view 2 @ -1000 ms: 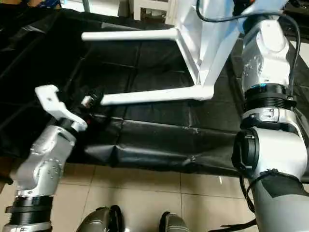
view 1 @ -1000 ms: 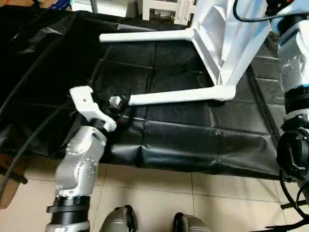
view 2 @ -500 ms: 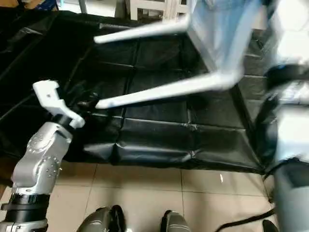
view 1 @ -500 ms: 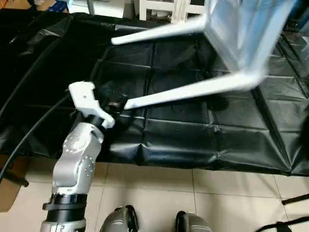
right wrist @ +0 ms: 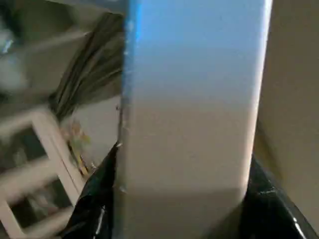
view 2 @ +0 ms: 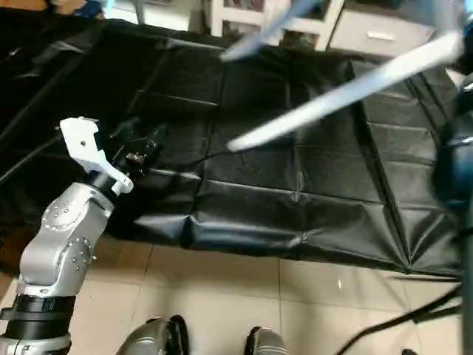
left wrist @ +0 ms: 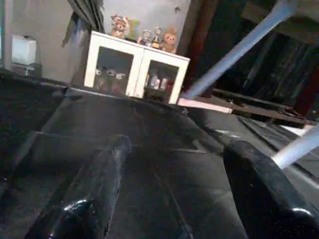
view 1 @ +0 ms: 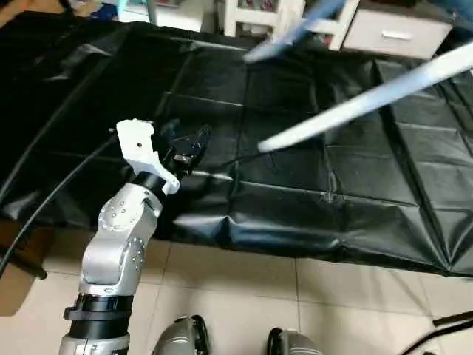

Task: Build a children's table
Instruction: Flip table

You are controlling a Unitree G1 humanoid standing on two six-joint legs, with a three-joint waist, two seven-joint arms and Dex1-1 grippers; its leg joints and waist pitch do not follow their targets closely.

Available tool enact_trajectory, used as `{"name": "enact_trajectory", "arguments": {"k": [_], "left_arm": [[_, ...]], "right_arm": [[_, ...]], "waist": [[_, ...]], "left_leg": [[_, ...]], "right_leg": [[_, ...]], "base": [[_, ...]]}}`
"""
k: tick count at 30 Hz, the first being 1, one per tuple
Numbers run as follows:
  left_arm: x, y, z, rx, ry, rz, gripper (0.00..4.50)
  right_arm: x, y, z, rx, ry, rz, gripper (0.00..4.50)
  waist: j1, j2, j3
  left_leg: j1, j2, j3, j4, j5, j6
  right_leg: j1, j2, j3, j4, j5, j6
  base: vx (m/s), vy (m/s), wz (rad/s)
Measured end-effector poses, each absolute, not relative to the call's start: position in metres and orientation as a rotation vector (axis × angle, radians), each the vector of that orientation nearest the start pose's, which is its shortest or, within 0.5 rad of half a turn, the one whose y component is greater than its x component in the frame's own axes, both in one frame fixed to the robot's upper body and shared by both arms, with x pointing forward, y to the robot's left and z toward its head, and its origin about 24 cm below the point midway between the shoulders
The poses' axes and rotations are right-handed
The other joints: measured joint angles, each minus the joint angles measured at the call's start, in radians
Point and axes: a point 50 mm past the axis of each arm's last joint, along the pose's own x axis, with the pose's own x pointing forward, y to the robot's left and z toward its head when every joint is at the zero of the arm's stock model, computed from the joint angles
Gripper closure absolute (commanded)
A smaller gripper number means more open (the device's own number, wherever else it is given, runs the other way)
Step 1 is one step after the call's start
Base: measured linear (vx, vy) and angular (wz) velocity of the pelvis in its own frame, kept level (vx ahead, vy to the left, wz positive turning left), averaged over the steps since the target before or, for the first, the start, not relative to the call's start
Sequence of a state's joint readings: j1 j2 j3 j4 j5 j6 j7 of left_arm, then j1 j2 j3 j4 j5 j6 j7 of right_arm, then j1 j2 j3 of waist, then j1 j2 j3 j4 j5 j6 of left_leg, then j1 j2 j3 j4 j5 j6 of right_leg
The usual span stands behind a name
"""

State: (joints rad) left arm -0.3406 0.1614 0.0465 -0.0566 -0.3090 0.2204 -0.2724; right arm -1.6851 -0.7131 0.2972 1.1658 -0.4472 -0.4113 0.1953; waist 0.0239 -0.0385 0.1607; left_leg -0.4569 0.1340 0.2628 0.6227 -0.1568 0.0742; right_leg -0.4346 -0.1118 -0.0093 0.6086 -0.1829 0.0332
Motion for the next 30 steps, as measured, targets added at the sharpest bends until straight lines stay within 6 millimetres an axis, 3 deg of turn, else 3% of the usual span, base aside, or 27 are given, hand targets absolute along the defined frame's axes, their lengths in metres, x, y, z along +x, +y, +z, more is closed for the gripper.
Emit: {"name": "enact_trajectory", "arguments": {"k": [4,6,25,28,30], "left_arm": [[0.306,0.144,0.132,-0.117,-0.184,-0.382,1.01],[0.304,0.147,0.129,-0.110,-0.175,-0.373,1.01],[0.303,0.138,0.130,-0.013,-0.148,-0.414,1.01],[0.302,0.139,0.130,-0.006,-0.146,-0.413,1.01],[0.302,0.139,0.130,0.000,-0.144,-0.415,1.01]], "right_arm": [[0.390,-0.196,0.390,-1.420,-0.512,0.065,2.90],[0.389,-0.200,0.393,-1.418,-0.513,0.039,2.91],[0.392,-0.197,0.388,-1.402,-0.479,0.069,2.92],[0.392,-0.197,0.388,-1.366,-0.482,0.088,2.19],[0.392,-0.196,0.388,-1.287,-0.497,0.106,2.08]], "waist": [[-0.023,-0.015,0.009],[-0.026,-0.014,0.009],[-0.032,-0.019,0.006],[-0.034,-0.020,0.006],[-0.036,-0.020,0.006]], "left_leg": [[-0.008,0.000,-0.003,0.000,0.000,0.000],[-0.015,0.000,-0.002,0.000,0.000,0.000],[-0.014,0.000,-0.003,0.010,0.000,0.000],[-0.014,0.000,-0.003,0.010,0.000,0.000],[-0.014,0.000,-0.003,0.010,0.000,0.000]], "right_leg": [[-0.008,0.000,-0.003,-0.001,0.000,0.000],[-0.010,-0.001,-0.002,-0.002,0.002,-0.003],[-0.011,-0.001,-0.002,-0.001,0.009,-0.014],[-0.012,-0.001,-0.002,-0.001,0.009,-0.014],[-0.012,-0.001,-0.002,-0.001,0.009,-0.014]], "base": [[-0.043,0.004,-0.01],[0.000,0.000,0.00],[0.000,0.000,0.00],[0.000,0.000,0.00],[0.000,0.000,0.00]]}}
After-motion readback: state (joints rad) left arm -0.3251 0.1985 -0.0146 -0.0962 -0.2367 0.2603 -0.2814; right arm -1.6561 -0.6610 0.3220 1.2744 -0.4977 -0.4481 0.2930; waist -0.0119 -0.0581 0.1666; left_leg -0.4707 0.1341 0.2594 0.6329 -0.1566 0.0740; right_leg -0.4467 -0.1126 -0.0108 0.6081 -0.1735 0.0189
